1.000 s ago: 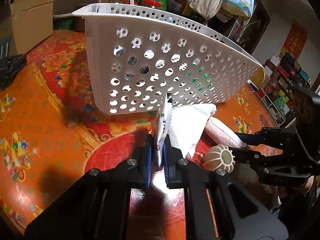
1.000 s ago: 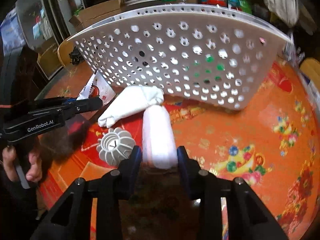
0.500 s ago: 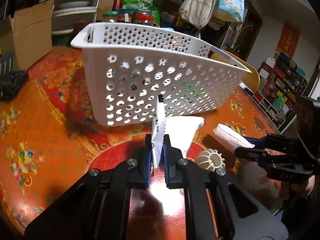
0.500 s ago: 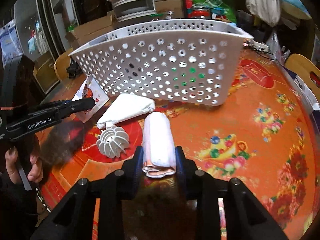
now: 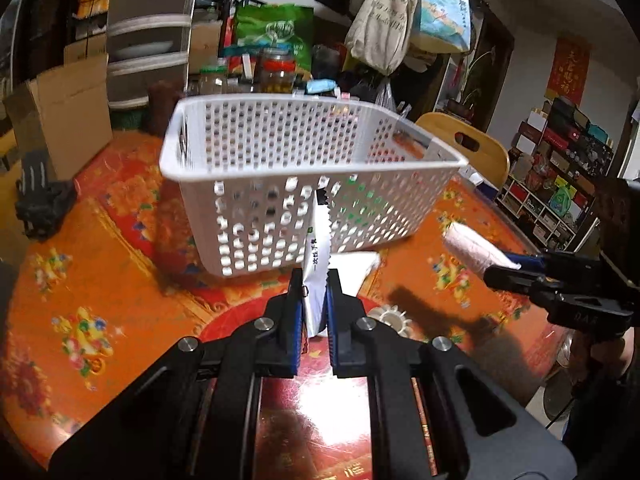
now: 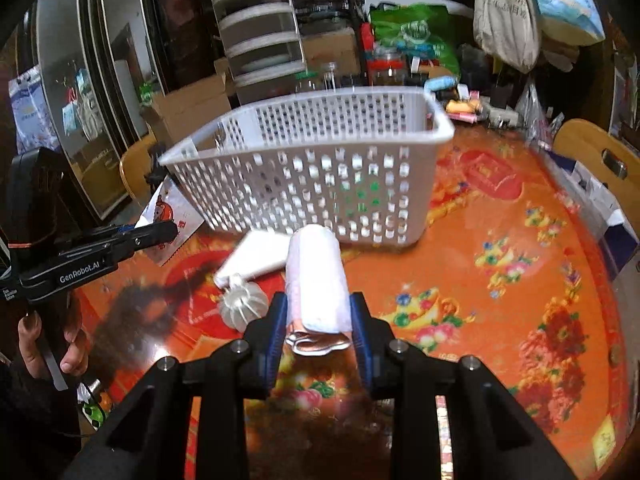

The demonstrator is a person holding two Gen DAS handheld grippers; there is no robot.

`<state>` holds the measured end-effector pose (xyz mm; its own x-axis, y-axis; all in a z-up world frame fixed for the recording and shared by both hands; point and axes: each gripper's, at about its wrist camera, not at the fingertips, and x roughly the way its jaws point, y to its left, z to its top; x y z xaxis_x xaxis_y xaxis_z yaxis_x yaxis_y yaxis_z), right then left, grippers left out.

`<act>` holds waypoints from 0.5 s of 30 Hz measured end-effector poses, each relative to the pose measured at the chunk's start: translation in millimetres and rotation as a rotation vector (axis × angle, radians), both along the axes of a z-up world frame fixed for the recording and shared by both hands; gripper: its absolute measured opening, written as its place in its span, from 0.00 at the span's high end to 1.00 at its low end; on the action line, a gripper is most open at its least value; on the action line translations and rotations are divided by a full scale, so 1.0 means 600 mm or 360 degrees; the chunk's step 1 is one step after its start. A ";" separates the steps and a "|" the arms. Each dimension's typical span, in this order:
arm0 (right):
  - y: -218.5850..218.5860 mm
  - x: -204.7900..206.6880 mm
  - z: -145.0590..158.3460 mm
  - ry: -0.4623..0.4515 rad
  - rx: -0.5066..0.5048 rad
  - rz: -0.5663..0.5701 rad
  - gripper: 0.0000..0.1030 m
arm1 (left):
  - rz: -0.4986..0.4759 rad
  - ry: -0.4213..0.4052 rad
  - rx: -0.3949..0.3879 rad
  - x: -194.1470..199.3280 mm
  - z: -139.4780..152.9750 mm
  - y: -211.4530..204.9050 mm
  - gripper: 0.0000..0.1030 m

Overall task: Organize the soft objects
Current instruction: 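Lift the packet with the left tool while the right tool carries the towel toward the basket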

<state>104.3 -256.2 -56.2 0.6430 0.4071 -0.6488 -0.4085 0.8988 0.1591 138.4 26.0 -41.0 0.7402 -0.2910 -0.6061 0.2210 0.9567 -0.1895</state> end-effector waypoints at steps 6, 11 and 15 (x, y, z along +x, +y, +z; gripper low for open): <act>0.001 0.002 0.078 -0.0138 0.0009 -0.0004 0.71 | -0.0003 -0.0082 0.0016 0.001 0.071 0.005 0.91; 0.009 0.033 0.126 -0.0191 0.0001 -0.0005 0.71 | 0.0020 -0.0087 0.0021 0.029 0.124 0.007 0.91; 0.023 0.073 0.146 -0.0171 -0.0022 -0.0008 0.71 | 0.0028 -0.0029 0.0005 0.069 0.151 0.006 0.92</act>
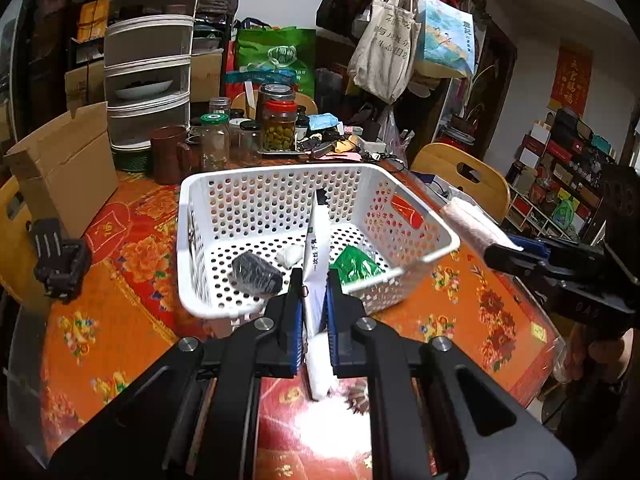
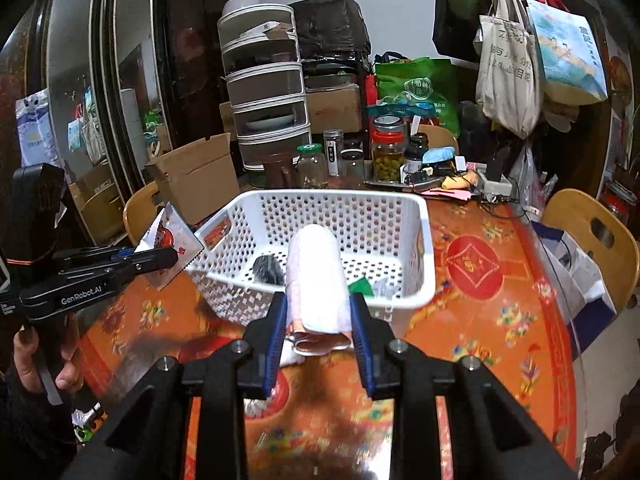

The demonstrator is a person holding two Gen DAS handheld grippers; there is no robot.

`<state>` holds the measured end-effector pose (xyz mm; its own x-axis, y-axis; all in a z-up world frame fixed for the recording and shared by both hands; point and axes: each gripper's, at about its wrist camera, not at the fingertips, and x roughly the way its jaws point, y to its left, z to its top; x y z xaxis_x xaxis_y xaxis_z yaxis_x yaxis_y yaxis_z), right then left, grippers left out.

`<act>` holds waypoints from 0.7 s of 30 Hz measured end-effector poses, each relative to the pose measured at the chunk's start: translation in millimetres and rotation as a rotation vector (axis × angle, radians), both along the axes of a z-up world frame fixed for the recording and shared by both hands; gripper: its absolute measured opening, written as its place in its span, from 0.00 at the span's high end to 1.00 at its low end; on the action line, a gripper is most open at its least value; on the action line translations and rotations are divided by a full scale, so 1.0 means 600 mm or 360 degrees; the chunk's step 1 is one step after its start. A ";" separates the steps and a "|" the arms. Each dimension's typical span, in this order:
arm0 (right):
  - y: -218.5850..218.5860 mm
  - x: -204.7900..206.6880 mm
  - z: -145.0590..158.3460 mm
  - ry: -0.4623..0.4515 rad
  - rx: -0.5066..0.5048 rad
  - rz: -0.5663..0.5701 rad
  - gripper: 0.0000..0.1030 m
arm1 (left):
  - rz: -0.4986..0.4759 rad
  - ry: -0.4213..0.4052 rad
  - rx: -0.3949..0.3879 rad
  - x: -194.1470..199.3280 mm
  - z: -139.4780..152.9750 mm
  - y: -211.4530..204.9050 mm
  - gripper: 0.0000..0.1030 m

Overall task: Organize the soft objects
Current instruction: 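Lift the packet with the left tool while the right tool carries the towel toward the basket, then lower both held items into the basket and open both tools to release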

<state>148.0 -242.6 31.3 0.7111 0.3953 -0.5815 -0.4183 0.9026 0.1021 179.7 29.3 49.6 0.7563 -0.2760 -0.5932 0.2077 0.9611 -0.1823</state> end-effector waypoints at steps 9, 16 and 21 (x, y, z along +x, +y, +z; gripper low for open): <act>0.046 0.097 -0.001 0.0148 -0.0077 0.0039 0.71 | -0.0029 0.0203 -0.0002 0.123 0.010 -0.017 0.91; 0.092 0.182 -0.036 0.0316 -0.0197 0.0036 0.71 | -0.0022 0.0468 0.0014 0.226 -0.045 -0.034 0.91; 0.107 0.230 -0.072 0.0435 -0.0235 0.0009 0.71 | 0.0023 0.0590 0.0041 0.278 -0.084 -0.041 0.91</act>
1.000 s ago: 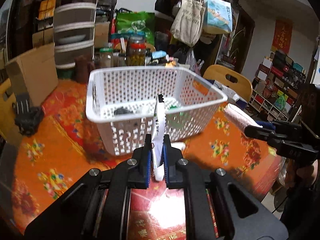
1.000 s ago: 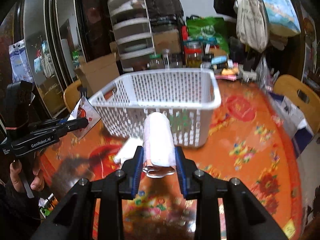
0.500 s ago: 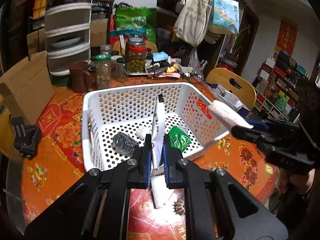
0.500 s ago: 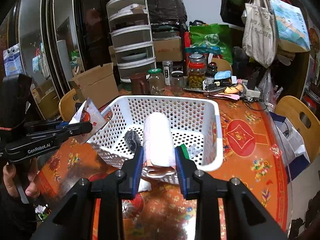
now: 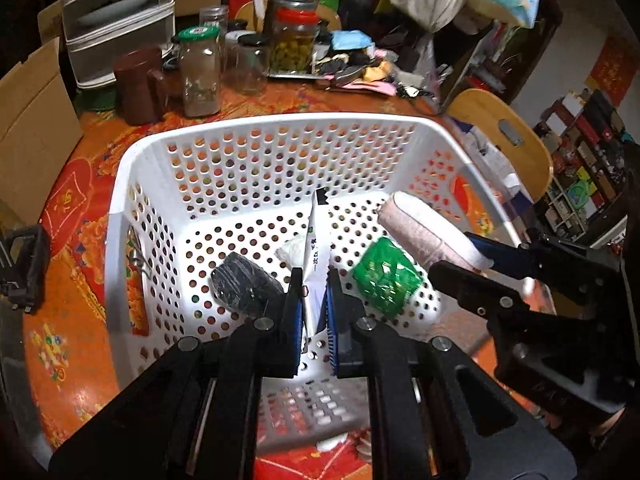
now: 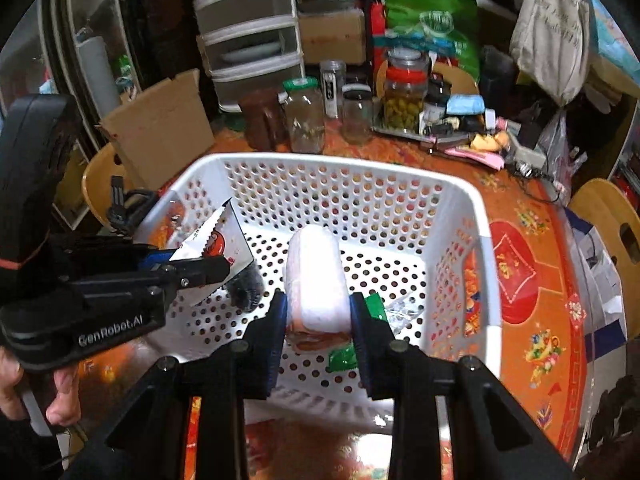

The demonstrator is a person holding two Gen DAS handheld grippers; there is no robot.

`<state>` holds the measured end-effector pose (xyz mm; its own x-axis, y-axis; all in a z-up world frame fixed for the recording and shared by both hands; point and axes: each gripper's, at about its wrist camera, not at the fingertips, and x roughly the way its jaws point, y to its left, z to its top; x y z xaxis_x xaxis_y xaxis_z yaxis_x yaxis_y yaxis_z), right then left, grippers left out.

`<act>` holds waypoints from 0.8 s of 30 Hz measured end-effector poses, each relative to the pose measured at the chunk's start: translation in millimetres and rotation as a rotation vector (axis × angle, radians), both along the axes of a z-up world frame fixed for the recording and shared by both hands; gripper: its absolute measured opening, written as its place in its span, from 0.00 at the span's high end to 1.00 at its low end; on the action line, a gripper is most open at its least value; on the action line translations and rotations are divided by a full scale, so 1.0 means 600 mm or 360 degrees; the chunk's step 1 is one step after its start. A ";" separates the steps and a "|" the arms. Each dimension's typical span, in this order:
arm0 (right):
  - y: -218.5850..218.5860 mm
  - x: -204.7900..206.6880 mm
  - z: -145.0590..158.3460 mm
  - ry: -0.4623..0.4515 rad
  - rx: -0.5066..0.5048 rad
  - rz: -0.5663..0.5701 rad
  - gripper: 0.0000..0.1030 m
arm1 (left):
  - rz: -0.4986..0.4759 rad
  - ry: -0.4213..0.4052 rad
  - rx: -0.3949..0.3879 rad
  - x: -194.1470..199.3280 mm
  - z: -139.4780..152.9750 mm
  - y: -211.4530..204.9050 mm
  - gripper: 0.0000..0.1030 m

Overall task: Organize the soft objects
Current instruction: 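Lower both held items into the basket and open both tools to release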

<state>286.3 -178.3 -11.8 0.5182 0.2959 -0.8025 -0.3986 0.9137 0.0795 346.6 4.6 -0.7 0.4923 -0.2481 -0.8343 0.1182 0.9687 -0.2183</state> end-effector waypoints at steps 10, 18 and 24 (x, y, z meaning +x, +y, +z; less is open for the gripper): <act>0.011 0.053 -0.048 0.0166 -0.0067 -0.0029 0.71 | 0.0091 0.0214 0.0048 0.058 -0.050 -0.004 0.91; 0.024 0.063 -0.068 0.0216 -0.0093 -0.0007 0.71 | 0.0154 0.0302 0.0039 0.073 -0.069 0.001 0.91; 0.024 0.074 -0.078 0.0245 -0.0113 -0.0015 0.71 | 0.0201 0.0344 0.0028 0.077 -0.079 0.009 0.91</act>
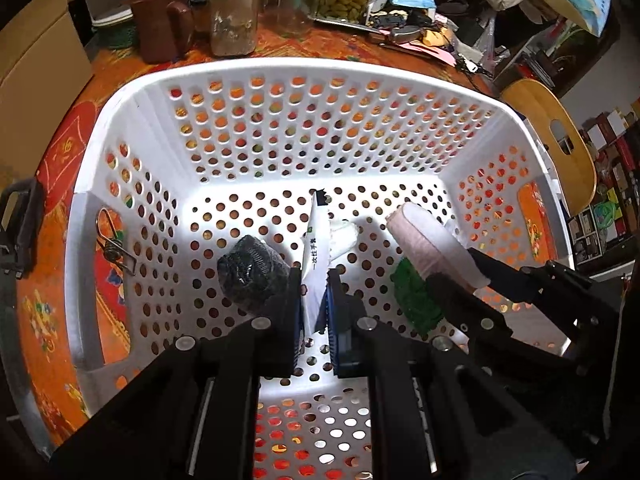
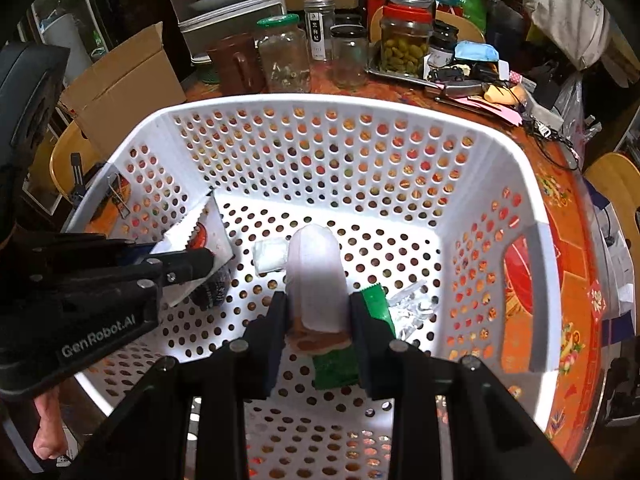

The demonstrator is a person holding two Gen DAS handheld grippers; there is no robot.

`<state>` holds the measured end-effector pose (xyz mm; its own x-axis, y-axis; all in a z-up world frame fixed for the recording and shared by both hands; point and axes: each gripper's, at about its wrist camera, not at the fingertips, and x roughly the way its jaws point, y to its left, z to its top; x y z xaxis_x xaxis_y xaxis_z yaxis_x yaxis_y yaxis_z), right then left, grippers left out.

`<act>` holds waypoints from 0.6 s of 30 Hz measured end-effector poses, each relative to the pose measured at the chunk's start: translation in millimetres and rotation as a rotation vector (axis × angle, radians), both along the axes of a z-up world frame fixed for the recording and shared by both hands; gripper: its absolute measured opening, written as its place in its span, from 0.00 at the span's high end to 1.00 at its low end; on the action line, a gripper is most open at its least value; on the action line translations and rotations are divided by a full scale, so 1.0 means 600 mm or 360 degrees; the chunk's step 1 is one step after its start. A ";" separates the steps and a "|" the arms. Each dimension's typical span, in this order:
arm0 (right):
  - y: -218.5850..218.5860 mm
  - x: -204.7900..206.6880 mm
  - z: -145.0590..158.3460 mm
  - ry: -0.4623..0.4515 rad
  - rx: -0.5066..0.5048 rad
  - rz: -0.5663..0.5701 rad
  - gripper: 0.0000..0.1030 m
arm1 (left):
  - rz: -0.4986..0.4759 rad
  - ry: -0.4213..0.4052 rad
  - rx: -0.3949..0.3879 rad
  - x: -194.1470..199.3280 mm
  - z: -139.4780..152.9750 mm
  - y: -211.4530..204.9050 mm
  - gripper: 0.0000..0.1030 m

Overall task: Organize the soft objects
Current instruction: 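Lower both held items into the basket and open both tools to release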

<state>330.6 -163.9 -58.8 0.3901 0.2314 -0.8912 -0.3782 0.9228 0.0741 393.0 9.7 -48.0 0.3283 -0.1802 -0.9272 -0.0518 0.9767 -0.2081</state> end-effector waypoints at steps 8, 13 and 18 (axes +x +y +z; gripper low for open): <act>-0.012 0.006 0.008 0.0048 0.0031 -0.0059 0.67 | 0.0053 -0.0041 0.0017 -0.004 0.005 0.011 0.36; -0.041 -0.026 0.047 -0.0038 0.0081 -0.0071 0.54 | 0.0047 -0.0186 -0.0049 -0.036 0.056 0.020 0.34; -0.094 -0.125 0.109 -0.0276 0.0217 -0.0082 0.15 | -0.0042 -0.0627 0.0064 -0.172 0.161 0.026 0.10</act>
